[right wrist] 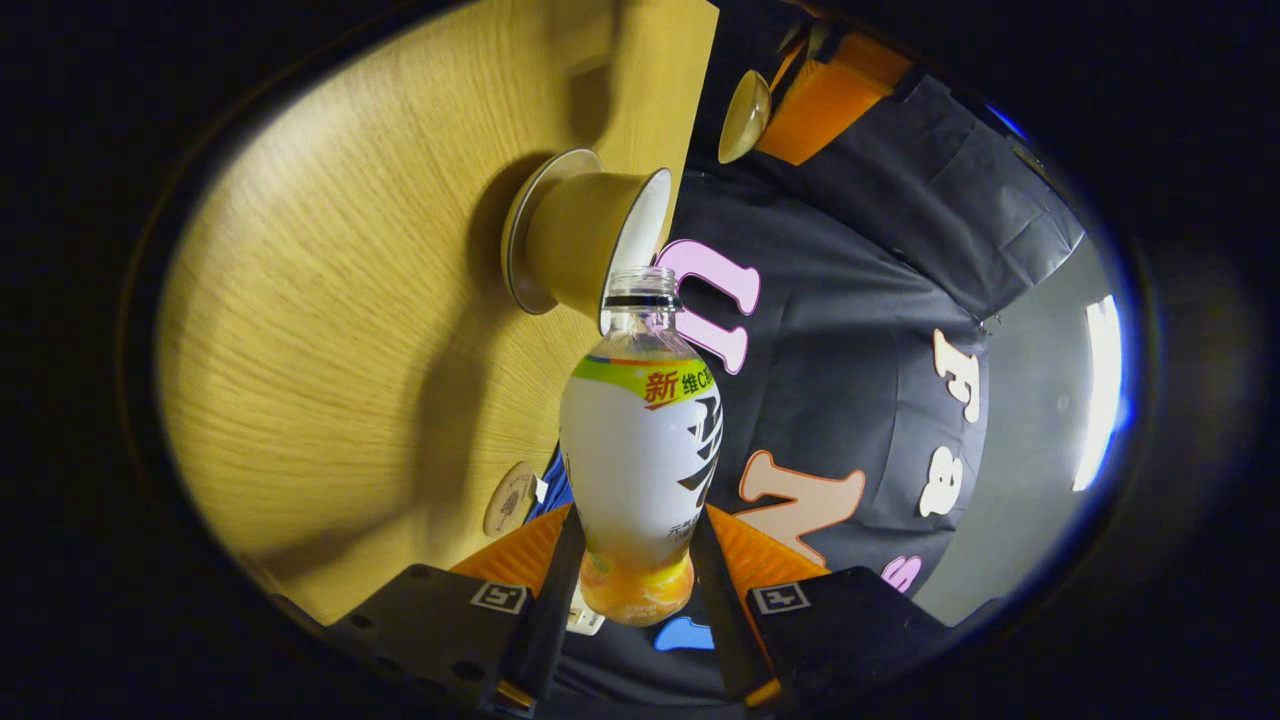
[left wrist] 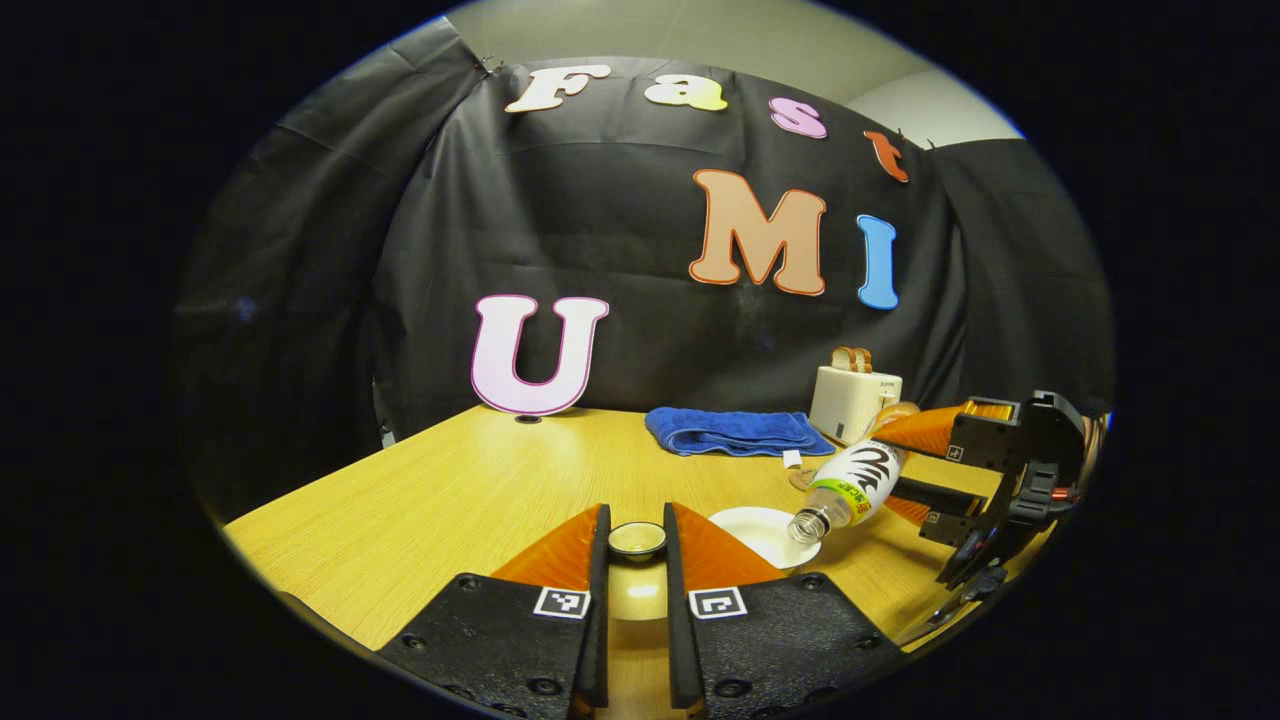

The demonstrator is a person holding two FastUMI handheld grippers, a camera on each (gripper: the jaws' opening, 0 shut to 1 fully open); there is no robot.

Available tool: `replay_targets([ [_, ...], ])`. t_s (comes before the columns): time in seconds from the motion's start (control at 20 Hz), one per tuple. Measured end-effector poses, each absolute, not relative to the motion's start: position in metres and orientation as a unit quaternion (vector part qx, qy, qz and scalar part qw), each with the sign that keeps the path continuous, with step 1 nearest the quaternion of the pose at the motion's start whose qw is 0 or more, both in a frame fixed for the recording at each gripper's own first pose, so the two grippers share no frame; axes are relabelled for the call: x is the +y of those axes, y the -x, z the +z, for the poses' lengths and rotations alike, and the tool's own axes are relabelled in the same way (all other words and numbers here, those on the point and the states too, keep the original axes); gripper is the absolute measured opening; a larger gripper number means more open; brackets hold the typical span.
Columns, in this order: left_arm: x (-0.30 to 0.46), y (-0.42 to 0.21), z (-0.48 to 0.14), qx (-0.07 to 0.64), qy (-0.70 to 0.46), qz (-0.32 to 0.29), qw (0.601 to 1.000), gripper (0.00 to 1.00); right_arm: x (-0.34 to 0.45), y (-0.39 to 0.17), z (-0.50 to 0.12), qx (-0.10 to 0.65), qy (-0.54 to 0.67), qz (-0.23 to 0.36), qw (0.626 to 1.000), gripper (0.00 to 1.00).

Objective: Open the teacup lid with one hand, grasp the water bottle and pour water into the teacup with the other hand; after pouring, place the water bottle on the coaster and then close the teacup lid.

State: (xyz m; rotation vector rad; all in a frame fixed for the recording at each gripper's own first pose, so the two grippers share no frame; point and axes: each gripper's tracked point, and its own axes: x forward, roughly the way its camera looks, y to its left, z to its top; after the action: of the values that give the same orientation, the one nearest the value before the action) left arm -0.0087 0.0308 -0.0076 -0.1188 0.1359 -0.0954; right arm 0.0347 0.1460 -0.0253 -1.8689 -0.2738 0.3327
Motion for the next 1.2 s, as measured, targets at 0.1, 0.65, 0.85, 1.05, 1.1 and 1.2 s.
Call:
replay_targets([
  [0.1,0.029,0.009,-0.009,0.068,0.06,-0.049,0.995,0.21,0.143,-0.036,-0.031,-0.096,0.779,0.147,0.602,0.66],
  [0.65,0.02,0.01,-0.003,0.066,0.061,-0.063,0.994,0.21,0.142,-0.025,-0.057,0.011,0.604,0.181,0.776,0.67],
  [0.85,0.015,0.01,-0.001,0.064,0.061,-0.069,0.994,0.21,0.144,-0.02,-0.057,0.032,0.527,0.18,0.83,0.67],
  [1.05,0.012,0.011,-0.001,0.066,0.06,-0.073,0.993,0.21,0.137,-0.038,-0.045,0.064,0.445,0.174,0.876,0.66],
  [1.1,0.012,0.011,-0.001,0.065,0.059,-0.073,0.993,0.21,0.136,-0.04,-0.044,0.07,0.423,0.171,0.887,0.67],
  [1.2,0.012,0.009,-0.001,0.067,0.059,-0.073,0.993,0.22,0.132,-0.045,-0.04,0.083,0.378,0.169,0.907,0.66],
])
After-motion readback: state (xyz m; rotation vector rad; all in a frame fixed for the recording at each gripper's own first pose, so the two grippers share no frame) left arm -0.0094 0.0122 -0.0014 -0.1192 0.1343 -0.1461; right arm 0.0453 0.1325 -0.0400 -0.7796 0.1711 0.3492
